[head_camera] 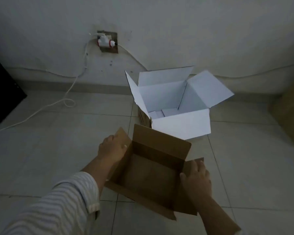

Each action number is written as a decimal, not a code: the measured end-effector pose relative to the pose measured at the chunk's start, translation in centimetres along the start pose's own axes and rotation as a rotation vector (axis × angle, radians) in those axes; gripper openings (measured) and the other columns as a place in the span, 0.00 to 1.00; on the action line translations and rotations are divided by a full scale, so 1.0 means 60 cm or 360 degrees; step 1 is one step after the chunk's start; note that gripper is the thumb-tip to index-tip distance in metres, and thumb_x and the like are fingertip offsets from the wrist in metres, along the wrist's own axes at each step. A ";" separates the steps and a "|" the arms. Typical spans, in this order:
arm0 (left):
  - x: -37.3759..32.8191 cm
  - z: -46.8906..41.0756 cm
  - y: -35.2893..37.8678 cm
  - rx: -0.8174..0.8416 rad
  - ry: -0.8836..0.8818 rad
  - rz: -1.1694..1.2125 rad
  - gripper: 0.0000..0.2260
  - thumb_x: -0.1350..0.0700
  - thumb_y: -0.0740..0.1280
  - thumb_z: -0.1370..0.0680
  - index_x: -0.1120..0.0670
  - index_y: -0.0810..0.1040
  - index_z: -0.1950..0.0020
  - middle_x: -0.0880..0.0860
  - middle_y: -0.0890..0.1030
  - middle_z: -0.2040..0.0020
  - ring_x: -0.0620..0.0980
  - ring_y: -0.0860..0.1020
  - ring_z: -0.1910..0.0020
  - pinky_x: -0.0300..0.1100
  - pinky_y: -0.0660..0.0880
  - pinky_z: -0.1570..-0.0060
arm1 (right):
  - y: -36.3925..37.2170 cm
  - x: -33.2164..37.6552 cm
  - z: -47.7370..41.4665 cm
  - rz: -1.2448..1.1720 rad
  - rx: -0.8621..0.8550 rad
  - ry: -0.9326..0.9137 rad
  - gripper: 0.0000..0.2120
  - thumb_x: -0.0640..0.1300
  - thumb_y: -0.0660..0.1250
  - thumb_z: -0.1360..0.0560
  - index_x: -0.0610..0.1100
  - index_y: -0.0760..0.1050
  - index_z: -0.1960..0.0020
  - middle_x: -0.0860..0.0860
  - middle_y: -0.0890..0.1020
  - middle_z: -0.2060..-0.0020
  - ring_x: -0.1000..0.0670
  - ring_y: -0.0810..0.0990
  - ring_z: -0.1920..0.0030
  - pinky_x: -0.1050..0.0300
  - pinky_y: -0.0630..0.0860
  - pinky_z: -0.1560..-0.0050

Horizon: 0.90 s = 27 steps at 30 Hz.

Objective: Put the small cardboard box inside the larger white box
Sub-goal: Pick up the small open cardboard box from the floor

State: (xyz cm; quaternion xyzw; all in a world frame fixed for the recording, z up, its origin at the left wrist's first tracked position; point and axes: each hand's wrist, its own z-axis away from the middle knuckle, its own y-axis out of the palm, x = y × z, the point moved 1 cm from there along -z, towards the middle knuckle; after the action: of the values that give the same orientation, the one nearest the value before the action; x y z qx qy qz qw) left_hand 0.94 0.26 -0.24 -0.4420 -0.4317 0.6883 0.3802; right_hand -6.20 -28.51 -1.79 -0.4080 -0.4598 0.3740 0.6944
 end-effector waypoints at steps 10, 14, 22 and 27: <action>0.111 -0.082 0.120 0.0079 -0.0385 0.0214 0.30 0.47 0.60 0.21 0.57 0.53 0.24 0.61 0.65 0.27 0.62 0.68 0.32 0.55 0.68 0.35 | 0.104 -0.052 -0.057 -0.0070 -0.0071 0.0210 0.32 0.45 0.63 0.24 0.46 0.49 0.27 0.39 0.49 0.26 0.35 0.63 0.31 0.40 0.71 0.36; 0.111 -0.087 0.123 -0.0015 -0.0304 0.0213 0.16 0.52 0.58 0.19 0.59 0.69 0.35 0.61 0.78 0.42 0.61 0.77 0.46 0.49 0.73 0.50 | 0.106 -0.050 -0.063 -0.0257 -0.0146 0.0214 0.32 0.36 0.58 0.24 0.44 0.44 0.25 0.39 0.54 0.26 0.35 0.67 0.33 0.39 0.73 0.38; 0.071 -0.061 0.117 -0.0007 -0.0178 0.0193 0.13 0.59 0.56 0.19 0.58 0.74 0.38 0.59 0.79 0.45 0.56 0.76 0.52 0.46 0.71 0.53 | 0.105 -0.054 -0.059 -0.0533 -0.0049 0.0429 0.14 0.35 0.57 0.24 0.38 0.66 0.38 0.41 0.81 0.57 0.44 0.80 0.61 0.51 0.77 0.63; 0.057 -0.035 0.132 -0.0050 -0.0111 0.0141 0.12 0.59 0.56 0.19 0.58 0.74 0.40 0.59 0.80 0.48 0.54 0.76 0.55 0.45 0.71 0.57 | 0.095 -0.055 -0.055 -0.0507 -0.0022 0.0343 0.06 0.35 0.58 0.24 0.38 0.72 0.49 0.44 0.78 0.59 0.44 0.79 0.59 0.52 0.77 0.57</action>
State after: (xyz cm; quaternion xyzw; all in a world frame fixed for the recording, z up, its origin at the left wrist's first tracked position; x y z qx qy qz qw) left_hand 0.71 1.21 -9.03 -0.4422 -0.4355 0.7126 0.3270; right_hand -4.87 -29.99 -8.86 -0.3725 -0.4441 0.2102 0.7873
